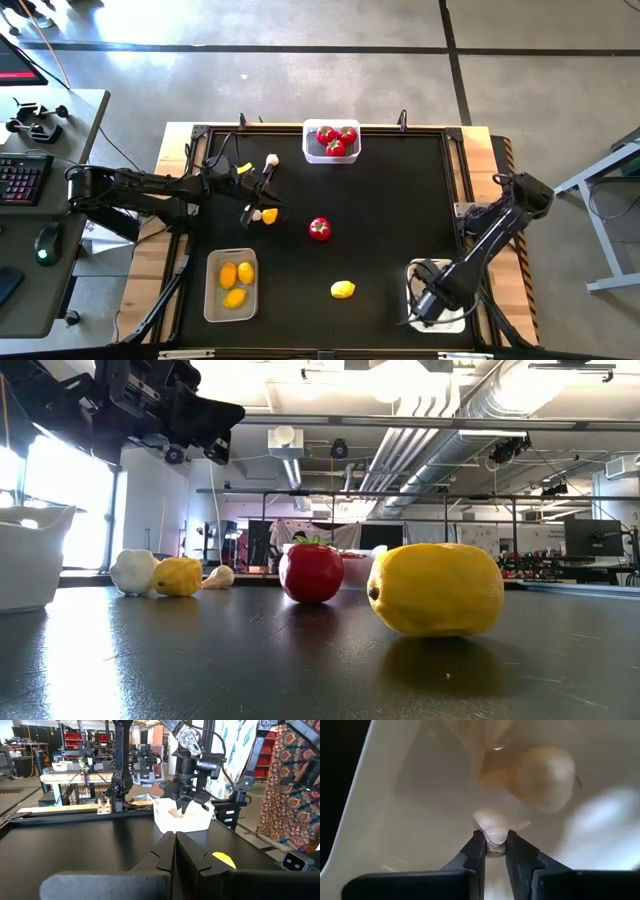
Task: Sort produce into baskets
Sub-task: Put the white garlic into the white bin
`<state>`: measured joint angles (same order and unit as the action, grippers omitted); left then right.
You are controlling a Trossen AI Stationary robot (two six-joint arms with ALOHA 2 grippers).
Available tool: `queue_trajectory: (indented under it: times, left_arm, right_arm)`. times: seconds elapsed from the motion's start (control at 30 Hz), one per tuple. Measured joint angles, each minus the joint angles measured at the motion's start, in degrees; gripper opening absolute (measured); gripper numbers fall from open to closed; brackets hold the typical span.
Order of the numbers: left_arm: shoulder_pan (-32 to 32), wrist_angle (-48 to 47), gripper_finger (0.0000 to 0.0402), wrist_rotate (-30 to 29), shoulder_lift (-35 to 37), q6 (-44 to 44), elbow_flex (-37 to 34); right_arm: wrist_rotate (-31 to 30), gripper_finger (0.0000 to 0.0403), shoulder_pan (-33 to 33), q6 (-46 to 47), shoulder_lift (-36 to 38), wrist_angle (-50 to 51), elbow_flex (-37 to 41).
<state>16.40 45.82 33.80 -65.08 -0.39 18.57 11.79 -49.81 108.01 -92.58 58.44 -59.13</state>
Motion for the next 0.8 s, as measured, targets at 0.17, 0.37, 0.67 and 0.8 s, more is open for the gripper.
queue_trajectory:
  times: [0.17, 0.37, 0.67, 0.8]
  left_arm:
    - [0.0, -0.04, 0.0, 0.0, 0.0, -0.35, 0.0]
    - [0.0, -0.6, 0.0, 0.0, 0.0, -4.51, 0.0]
    - [0.0, -1.92, 0.0, 0.0, 0.0, -5.09, 0.0]
    - [0.0, -2.39, 0.0, 0.0, 0.0, -4.75, 0.07]
  right_arm:
    - [1.19, 0.007, 2.64, -4.21, 0.0, -1.37, 0.74]
    - [1.46, 0.0143, 5.34, -7.47, -0.02, 1.03, -1.36]
    - [5.39, 0.0166, 7.79, -10.4, -0.02, 2.63, -6.03]
    - [3.2, 0.0134, 9.67, -12.92, 0.51, 4.83, -8.71]
